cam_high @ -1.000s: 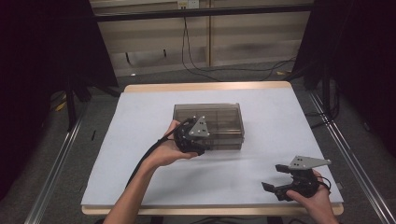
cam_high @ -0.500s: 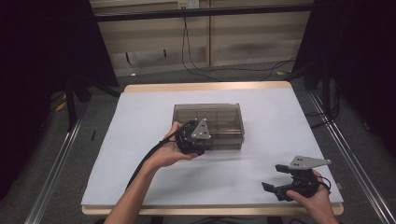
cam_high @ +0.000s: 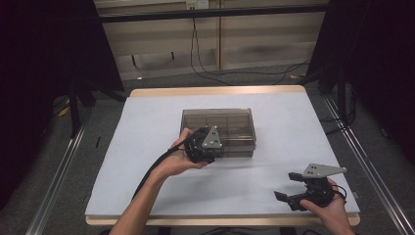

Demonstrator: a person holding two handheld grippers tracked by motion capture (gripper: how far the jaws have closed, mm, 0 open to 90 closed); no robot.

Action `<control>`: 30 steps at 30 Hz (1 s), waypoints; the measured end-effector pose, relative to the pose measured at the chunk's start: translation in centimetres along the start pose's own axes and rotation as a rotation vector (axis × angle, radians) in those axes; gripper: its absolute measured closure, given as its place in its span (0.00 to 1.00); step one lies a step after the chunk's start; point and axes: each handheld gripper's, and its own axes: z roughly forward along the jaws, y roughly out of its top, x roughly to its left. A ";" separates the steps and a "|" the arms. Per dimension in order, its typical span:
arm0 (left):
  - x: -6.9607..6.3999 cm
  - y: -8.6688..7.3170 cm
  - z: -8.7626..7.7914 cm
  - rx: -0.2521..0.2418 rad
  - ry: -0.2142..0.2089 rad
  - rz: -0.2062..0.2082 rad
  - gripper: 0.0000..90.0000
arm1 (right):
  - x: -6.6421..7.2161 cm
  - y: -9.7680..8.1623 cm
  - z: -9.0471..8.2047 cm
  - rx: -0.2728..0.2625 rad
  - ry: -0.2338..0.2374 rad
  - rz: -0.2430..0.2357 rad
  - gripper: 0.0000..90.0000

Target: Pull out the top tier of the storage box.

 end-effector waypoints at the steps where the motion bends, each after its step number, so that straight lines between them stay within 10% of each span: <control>1: 0.0 0.0 0.0 -0.001 0.002 -0.002 0.71 | 0.0 0.0 0.0 -0.001 0.000 -0.001 0.13; 30: -0.1 0.1 -0.6 0.008 -0.094 -0.014 0.74 | 0.0 0.0 0.0 0.000 0.000 0.001 0.13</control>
